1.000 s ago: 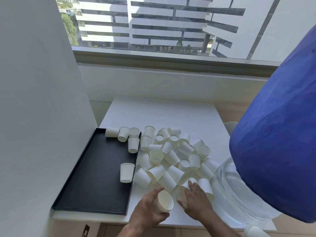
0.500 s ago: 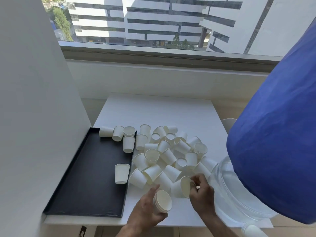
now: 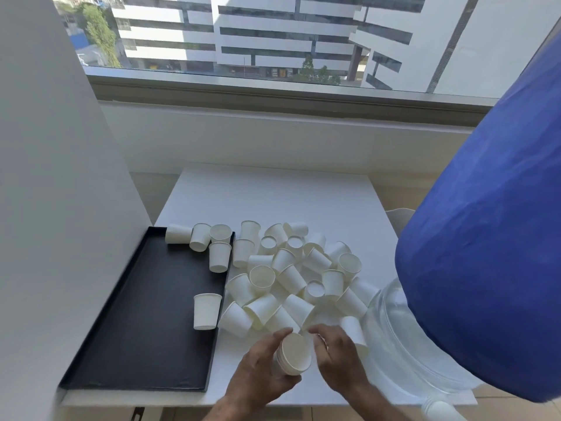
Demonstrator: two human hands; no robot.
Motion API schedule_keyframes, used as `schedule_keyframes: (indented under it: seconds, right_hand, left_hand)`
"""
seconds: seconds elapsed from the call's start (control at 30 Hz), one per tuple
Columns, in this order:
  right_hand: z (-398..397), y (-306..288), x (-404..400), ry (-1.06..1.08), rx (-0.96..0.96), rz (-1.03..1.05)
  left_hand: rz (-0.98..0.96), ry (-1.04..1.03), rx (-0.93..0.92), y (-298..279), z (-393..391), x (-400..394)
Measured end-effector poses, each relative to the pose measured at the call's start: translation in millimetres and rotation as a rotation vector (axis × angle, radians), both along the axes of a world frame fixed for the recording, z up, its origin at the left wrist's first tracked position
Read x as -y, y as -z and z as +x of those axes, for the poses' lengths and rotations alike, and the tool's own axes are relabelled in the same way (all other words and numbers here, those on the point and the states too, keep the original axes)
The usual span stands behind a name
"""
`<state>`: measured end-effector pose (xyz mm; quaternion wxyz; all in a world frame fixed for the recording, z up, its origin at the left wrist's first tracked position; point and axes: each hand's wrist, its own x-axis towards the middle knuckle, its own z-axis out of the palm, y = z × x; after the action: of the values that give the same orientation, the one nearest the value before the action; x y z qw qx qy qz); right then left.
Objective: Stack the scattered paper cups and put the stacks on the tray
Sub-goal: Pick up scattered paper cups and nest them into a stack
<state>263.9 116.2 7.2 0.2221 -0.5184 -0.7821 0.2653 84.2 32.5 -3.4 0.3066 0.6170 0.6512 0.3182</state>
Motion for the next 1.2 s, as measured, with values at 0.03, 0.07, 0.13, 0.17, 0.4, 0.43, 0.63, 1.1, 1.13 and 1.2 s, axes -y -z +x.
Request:
schedule_keyframes:
  seconds: [0.03, 0.07, 0.13, 0.17, 0.4, 0.43, 0.63, 1.1, 1.13, 1.2]
  right_hand:
    - [7.0, 0.2, -6.4, -0.020, 0.092, 0.034]
    - [14.5, 0.6, -13.4, -0.058, 0.223, 0.059]
    - [30.9, 4.7, -27.6, -0.142, 0.552, 0.053]
    - [38.0, 6.0, -33.1, -0.173, 0.694, 0.027]
    - [45.4, 14.1, -41.7, -0.230, 0.960, 0.087]
    - [44.2, 11.8, -41.4, -0.219, 0.944, 0.138]
    - [41.6, -4.1, -40.3, -0.052, 0.464, 0.245]
    - [-24.2, -17.1, -10.0, -0.204, -0.042, 0.016]
    - [-27.3, -17.1, -8.6, -0.259, 0.019, 0.022]
    - [-33.4, -14.4, -7.4, -0.338, 0.137, 0.055]
  left_hand:
    - [-0.002, -0.013, -0.007, 0.5, -1.3, -0.7]
    - [-0.008, -0.023, -0.015, 0.5, -2.4, -1.6]
    - [-0.024, -0.031, -0.028, 0.0, -4.0, -3.6]
    - [-0.032, -0.031, -0.030, -0.4, -4.6, -4.6]
    - [-0.055, -0.037, -0.028, -0.8, -6.9, -9.5]
    - [-0.053, -0.036, -0.030, -0.1, -7.3, -9.6]
    - [-0.069, -0.007, -0.066, 5.9, -11.9, -10.0]
    - [-0.027, 0.025, -0.030, 2.6, -14.4, -6.9]
    - [-0.017, 0.046, -0.030, 1.6, -14.5, -5.9]
    - [-0.008, 0.056, -0.006, 0.8, -13.4, -3.7]
